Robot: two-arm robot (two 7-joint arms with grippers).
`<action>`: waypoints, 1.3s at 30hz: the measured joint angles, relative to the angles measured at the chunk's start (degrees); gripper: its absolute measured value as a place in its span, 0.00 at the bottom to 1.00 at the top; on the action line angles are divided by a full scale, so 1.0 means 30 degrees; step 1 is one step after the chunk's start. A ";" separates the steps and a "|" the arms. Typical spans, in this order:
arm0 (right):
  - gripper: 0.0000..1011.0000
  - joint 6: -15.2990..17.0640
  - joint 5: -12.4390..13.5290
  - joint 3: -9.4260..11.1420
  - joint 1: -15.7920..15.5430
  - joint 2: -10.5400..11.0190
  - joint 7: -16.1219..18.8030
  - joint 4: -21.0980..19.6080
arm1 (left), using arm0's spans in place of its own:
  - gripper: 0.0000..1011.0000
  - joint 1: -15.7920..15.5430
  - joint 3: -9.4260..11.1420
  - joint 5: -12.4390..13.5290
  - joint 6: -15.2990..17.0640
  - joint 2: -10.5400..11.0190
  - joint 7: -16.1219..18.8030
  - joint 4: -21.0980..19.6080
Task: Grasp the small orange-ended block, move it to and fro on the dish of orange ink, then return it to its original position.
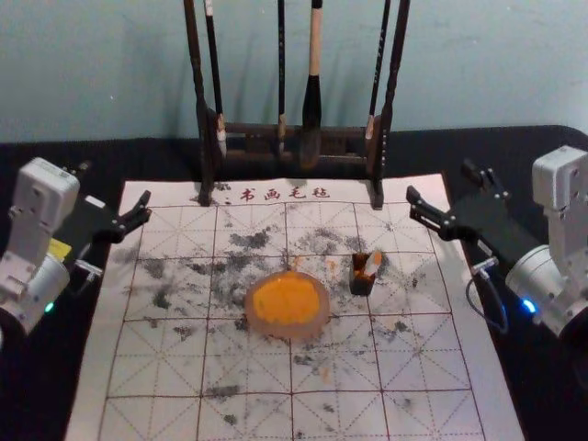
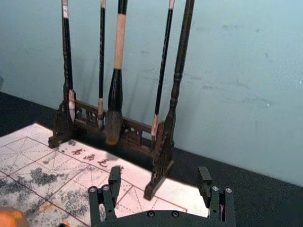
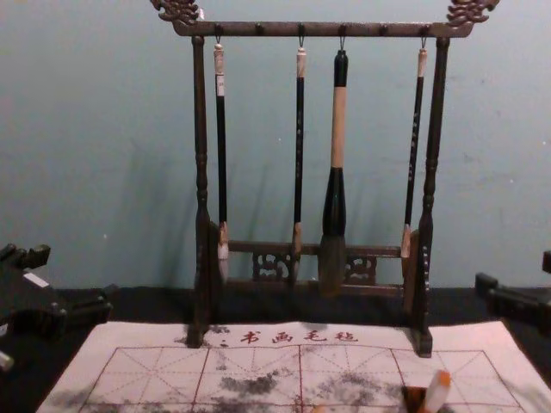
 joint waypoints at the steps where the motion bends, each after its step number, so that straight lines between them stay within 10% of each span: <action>1: 0.99 -0.0070 -0.0086 0.0015 -0.0014 -0.0149 -0.0005 0.0194 | 0.99 0.0001 0.0001 0.0000 0.0000 0.0001 0.0001 0.0001; 39: 0.99 -0.0129 -0.0101 0.0031 -0.0032 -0.0131 -0.0034 0.0162 | 0.99 0.0001 0.0001 0.0000 -0.0001 0.0000 0.0001 0.0000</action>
